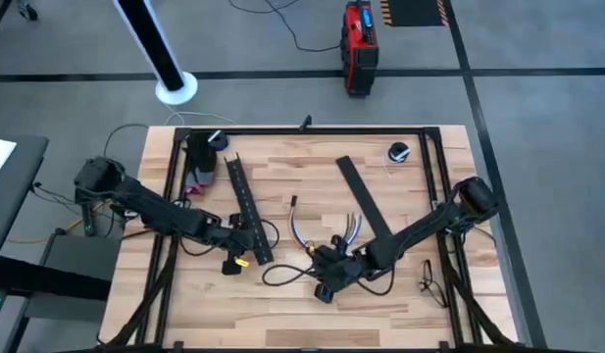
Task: Ziptie cables
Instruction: Put the zip tied cable into the black cable duct
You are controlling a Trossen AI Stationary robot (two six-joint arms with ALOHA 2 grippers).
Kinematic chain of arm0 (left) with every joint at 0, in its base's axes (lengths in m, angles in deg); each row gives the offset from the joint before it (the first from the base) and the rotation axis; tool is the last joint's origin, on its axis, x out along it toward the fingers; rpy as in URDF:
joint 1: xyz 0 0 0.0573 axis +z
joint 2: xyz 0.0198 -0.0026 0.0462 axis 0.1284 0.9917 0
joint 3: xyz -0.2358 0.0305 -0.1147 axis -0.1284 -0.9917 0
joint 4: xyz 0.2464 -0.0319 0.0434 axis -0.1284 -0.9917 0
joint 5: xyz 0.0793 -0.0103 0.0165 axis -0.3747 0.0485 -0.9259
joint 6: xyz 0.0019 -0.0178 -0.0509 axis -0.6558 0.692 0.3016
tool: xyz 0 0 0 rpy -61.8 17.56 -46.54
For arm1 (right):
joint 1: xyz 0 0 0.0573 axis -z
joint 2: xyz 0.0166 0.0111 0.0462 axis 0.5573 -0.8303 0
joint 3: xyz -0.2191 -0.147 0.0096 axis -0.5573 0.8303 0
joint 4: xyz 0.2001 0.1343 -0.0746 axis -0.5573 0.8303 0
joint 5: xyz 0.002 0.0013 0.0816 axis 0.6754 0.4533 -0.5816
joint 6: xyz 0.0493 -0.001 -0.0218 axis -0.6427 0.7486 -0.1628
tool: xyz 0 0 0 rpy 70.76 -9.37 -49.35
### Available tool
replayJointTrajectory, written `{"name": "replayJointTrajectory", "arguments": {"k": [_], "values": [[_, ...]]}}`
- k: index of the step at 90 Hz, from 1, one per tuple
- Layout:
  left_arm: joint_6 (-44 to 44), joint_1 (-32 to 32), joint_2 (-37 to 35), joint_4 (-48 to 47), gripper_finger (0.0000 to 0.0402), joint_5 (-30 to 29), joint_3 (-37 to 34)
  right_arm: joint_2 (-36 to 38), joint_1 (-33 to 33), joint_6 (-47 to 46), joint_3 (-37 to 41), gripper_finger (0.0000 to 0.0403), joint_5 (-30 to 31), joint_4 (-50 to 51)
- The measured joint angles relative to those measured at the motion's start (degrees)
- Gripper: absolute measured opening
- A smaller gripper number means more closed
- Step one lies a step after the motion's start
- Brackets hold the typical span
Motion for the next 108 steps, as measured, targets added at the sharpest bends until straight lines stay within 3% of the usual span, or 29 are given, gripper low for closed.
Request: {"name": "replayJointTrajectory", "arguments": {"k": [27, 42, 64, 74, 97, 108], "values": [[-2.02, 5.06, 4.32, 14.17, 0.0000, -0.73, 0.03, -1.03, 1.77, -2.99, -0.06, 0.0097, 0.81, -1.15], [-0.24, 6.07, 3.86, 13.91, 0.0000, -0.22, 0.08, -0.98, 4.73, -2.42, -0.08, 0.0097, 1.86, 1.23], [1.12, 2.40, -1.18, 11.95, 0.0000, 0.80, 0.08, -1.02, 4.03, 8.79, -0.03, 0.0106, 1.17, 8.99], [1.98, 0.40, -3.89, 11.71, 0.0000, 0.82, 0.08, -1.02, 2.74, 11.27, -0.01, 0.0127, 1.07, 11.49], [3.08, -1.83, -8.34, 10.98, 0.0000, -1.67, 0.08, -1.02, 4.25, 12.77, 0.23, 0.0220, 1.26, 13.29], [2.72, -1.96, -10.48, 7.47, 0.0000, -4.57, 0.08, -1.02, 5.85, 12.98, 1.66, 0.0232, -0.99, 9.40]]}}
